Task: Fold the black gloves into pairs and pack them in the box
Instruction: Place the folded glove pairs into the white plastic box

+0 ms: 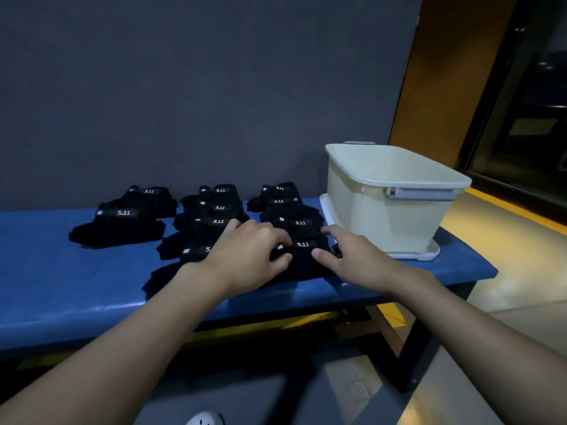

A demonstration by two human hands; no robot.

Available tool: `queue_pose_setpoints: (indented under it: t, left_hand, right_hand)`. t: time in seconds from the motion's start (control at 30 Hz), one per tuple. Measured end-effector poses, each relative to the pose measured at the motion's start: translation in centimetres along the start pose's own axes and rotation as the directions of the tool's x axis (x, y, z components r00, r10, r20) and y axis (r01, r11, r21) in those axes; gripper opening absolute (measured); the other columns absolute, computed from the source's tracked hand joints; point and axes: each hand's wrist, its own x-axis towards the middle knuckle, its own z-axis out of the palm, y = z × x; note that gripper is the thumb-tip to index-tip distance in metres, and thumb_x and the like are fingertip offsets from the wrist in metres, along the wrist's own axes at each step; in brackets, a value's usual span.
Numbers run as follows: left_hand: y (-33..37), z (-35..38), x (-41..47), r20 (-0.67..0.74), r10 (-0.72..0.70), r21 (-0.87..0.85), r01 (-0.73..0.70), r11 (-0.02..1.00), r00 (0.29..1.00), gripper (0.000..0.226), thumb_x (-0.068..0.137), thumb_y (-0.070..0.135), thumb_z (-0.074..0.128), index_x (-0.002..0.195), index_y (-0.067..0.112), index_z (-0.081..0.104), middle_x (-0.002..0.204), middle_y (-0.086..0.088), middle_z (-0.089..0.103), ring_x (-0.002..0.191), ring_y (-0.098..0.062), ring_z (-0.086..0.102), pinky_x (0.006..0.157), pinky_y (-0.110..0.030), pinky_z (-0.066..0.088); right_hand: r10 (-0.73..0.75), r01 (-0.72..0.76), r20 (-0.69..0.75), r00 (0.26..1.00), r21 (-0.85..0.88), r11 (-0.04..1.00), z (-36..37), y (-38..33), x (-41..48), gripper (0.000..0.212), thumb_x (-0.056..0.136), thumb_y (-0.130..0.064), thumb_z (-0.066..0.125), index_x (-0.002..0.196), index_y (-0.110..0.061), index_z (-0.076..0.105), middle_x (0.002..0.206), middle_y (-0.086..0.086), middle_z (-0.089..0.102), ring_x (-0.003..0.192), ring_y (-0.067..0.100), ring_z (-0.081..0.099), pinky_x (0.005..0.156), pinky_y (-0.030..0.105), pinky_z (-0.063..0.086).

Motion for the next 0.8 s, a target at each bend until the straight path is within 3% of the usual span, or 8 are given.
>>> queue_pose_setpoints:
  t: [0.1, 0.2, 0.47, 0.63, 0.8]
  left_hand:
    - [0.1, 0.6, 0.1, 0.032, -0.010, 0.004, 0.010, 1.000, 0.999, 0.033, 0.095, 0.048, 0.051, 0.125, 0.035, 0.060, 0.115, 0.012, 0.061, 0.109, -0.011, 0.055, 0.101, -0.037, 0.033]
    - [0.3, 0.3, 0.5, 0.024, -0.017, -0.021, 0.017, 1.000, 1.000, 0.026, 0.095, 0.045, 0.053, 0.117, 0.036, 0.063, 0.109, 0.013, 0.063, 0.106, -0.009, 0.058, 0.102, -0.038, 0.032]
    - [0.4, 0.1, 0.6, 0.037, -0.087, -0.119, 0.091, 0.989, 0.996, 0.024, 0.093, 0.043, 0.060, 0.114, 0.033, 0.062, 0.088, 0.015, 0.060, 0.090, -0.007, 0.058, 0.097, -0.035, 0.035]
    - [0.5, -0.2, 0.4, 0.011, -0.117, -0.284, 0.115, 0.952, 0.993, 0.038, 0.088, 0.045, 0.065, 0.124, 0.032, 0.059, 0.108, 0.013, 0.056, 0.102, -0.011, 0.057, 0.098, -0.040, 0.044]
    - [1.4, -1.4, 0.3, 0.077, -0.193, -0.510, 0.205, 0.835, 0.978, 0.060, 0.082, 0.052, 0.071, 0.135, 0.034, 0.051, 0.116, 0.014, 0.054, 0.103, -0.003, 0.056, 0.076, -0.008, 0.039]
  right_hand:
    - [-0.001, 0.002, -0.030, 1.000, 0.042, 0.999, 0.7, 0.8, 0.7, 0.050, 0.096, -0.044, 0.055, 0.138, -0.022, 0.041, 0.079, -0.010, 0.054, 0.076, 0.009, 0.054, 0.062, 0.021, 0.039]
    - [0.007, 0.001, -0.064, 0.998, 0.127, 0.992, 1.4, 1.3, 1.1, 0.052, 0.093, -0.042, 0.060, 0.138, -0.021, 0.040, 0.072, -0.015, 0.047, 0.075, 0.011, 0.050, 0.059, 0.016, 0.034]
    - [0.092, -0.004, -0.164, 0.982, 0.473, 0.881, 2.3, 1.6, 0.6, 0.061, 0.082, -0.019, 0.077, 0.131, -0.023, 0.040, 0.089, 0.004, 0.059, 0.072, 0.013, 0.057, 0.072, 0.027, 0.049]
    - [0.104, 0.060, -0.234, 0.967, 0.602, 0.796, 1.6, 1.0, -0.4, 0.057, 0.082, -0.006, 0.075, 0.127, -0.022, 0.044, 0.085, -0.001, 0.051, 0.063, 0.010, 0.049, 0.068, 0.025, 0.045]
    - [0.038, 0.177, -0.320, 0.947, 0.617, 0.767, -0.1, 0.4, -2.0, 0.057, 0.081, -0.002, 0.074, 0.123, -0.028, 0.045, 0.088, 0.000, 0.051, 0.081, 0.022, 0.057, 0.086, 0.042, 0.053]
